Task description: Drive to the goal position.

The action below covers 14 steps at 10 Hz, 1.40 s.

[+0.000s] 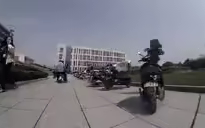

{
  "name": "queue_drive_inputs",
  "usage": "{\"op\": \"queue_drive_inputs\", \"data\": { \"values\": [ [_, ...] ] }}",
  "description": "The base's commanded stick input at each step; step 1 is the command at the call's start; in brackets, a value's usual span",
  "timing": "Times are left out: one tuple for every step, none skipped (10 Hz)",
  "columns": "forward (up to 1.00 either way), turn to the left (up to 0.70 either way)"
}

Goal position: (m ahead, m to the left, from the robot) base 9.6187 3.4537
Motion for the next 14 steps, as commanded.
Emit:
{"op": "queue_drive_inputs", "data": {
  "values": [
    [0.0, 0.7],
    [0.0, 0.7],
    [0.0, 0.7],
    [0.0, 0.7],
    [0.0, 0.7],
    [0.0, 0.7],
    [0.0, 0.7],
    [0.0, 0.7],
    [0.0, 0.7],
    [0.0, 0.7],
    [0.0, 0.7],
    [0.0, 0.7],
    [0.0, 0.7],
    [0.0, 0.7]
  ]
}}
